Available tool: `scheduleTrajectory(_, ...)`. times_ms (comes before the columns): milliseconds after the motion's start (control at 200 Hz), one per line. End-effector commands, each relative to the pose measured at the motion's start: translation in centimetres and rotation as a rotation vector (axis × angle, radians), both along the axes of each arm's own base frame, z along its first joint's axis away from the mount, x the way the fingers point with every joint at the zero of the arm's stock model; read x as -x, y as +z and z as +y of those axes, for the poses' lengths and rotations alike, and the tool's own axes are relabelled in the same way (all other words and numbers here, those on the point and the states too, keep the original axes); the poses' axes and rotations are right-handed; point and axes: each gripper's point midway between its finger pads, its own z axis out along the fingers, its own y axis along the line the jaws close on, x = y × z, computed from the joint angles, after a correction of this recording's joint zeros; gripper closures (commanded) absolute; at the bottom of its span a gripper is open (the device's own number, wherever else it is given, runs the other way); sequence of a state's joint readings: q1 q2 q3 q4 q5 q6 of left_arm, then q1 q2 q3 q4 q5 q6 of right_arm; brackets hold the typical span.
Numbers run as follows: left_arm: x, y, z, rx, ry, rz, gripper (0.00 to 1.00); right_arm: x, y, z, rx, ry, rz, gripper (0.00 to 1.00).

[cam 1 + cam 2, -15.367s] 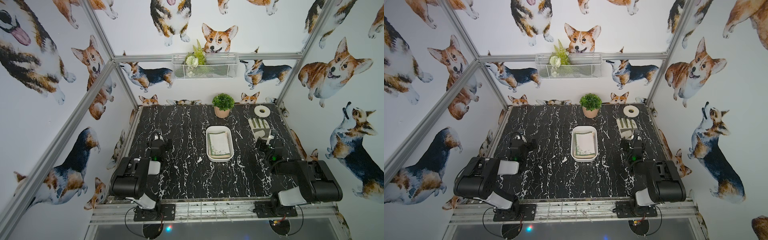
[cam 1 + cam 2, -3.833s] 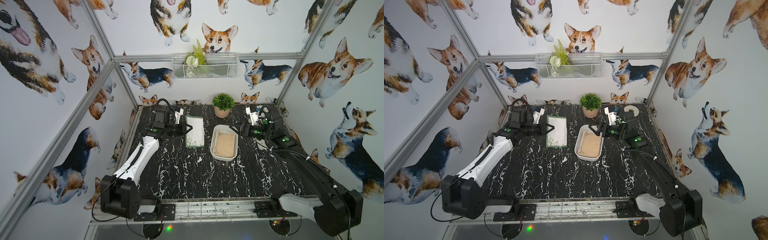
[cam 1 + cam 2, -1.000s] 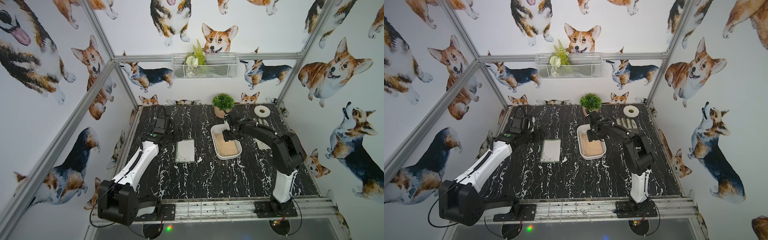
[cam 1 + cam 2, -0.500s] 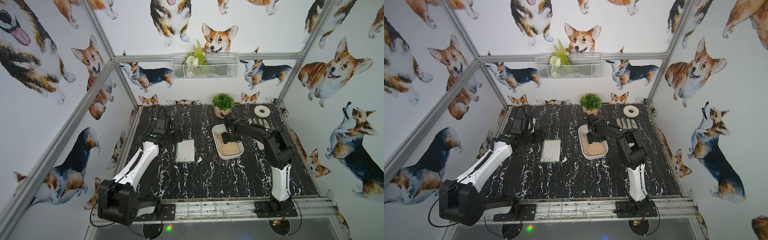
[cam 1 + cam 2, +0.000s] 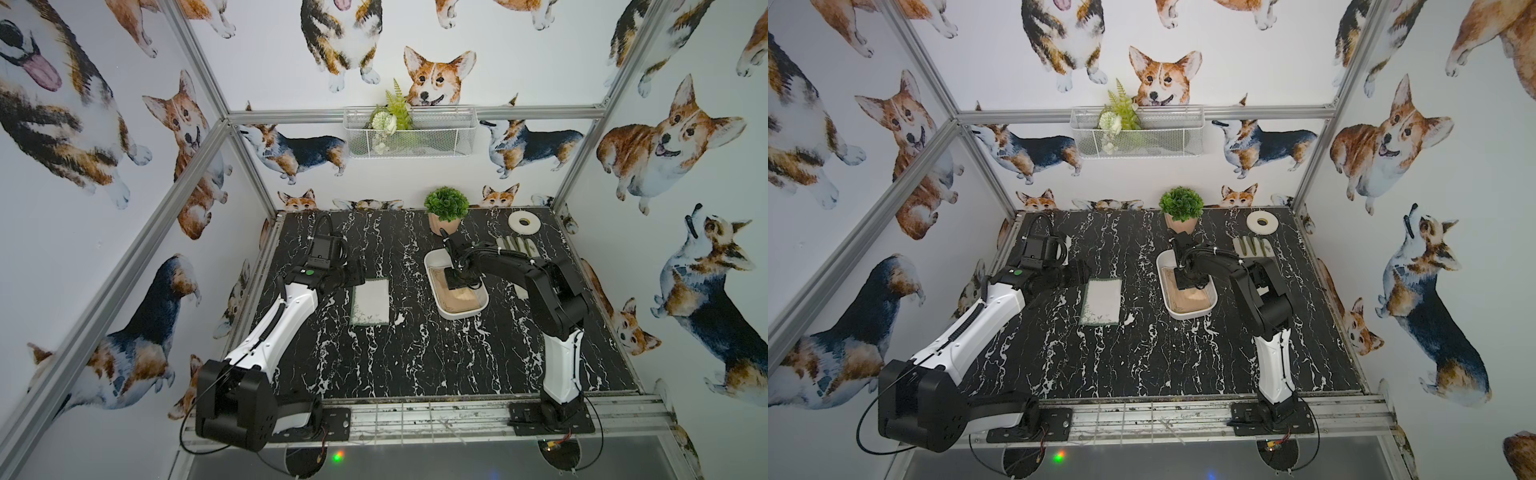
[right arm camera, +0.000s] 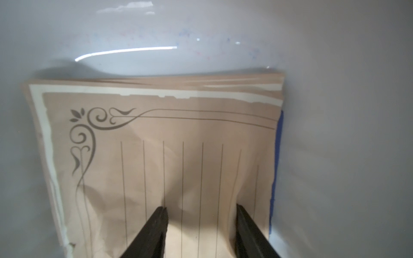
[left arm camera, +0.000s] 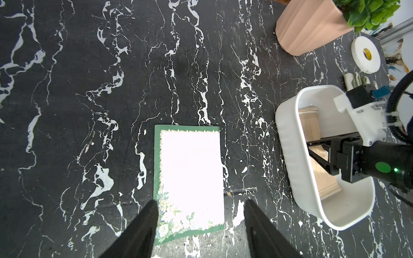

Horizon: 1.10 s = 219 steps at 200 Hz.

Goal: Take out the stationery paper from the storage box
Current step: Pick up the stationery paper from the storage box.

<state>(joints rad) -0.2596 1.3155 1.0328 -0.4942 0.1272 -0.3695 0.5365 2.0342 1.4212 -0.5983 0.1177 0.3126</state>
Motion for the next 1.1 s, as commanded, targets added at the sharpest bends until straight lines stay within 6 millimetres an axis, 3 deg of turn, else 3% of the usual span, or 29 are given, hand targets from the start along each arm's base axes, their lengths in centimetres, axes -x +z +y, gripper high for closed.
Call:
scheduleTrajectory(0,0.0,0.3,0.1,-0.002,0.0,-0.01,0.35,1.1,-0.7,-1.2,0.052,-0.018,0.042,0.56)
scheduleTrajectory(476,0.0,0.8,-0.3,0.025,-0.009,-0.021,0.35,-0.2,4.2,-0.7,0.001,-0.012,-0.066,1.0)
scheduleTrajectory(656,-0.2,2.2,-2.6,0.165,-0.073,-0.07,0.35,0.3,7.8,-0.5,-0.058,-0.014,-0.117,1.0)
scheduleTrajectory(866,-1.1,5.6,-7.6,0.537,-0.211,-0.207,0.35,1.2,13.4,-0.4,-0.143,-0.014,-0.193,1.0)
scheduleTrajectory(881,-0.9,4.8,-7.8,0.56,-0.212,-0.194,0.35,1.2,13.7,-0.3,-0.152,-0.015,-0.196,1.0)
scheduleTrajectory(966,-1.3,5.0,-8.8,0.68,-0.212,-0.221,0.35,1.7,15.4,0.1,-0.205,-0.015,-0.209,1.0)
scheduleTrajectory(1091,-1.0,4.8,-10.5,0.636,-0.223,-0.233,0.34,2.0,16.7,0.6,-0.26,-0.018,-0.223,1.0)
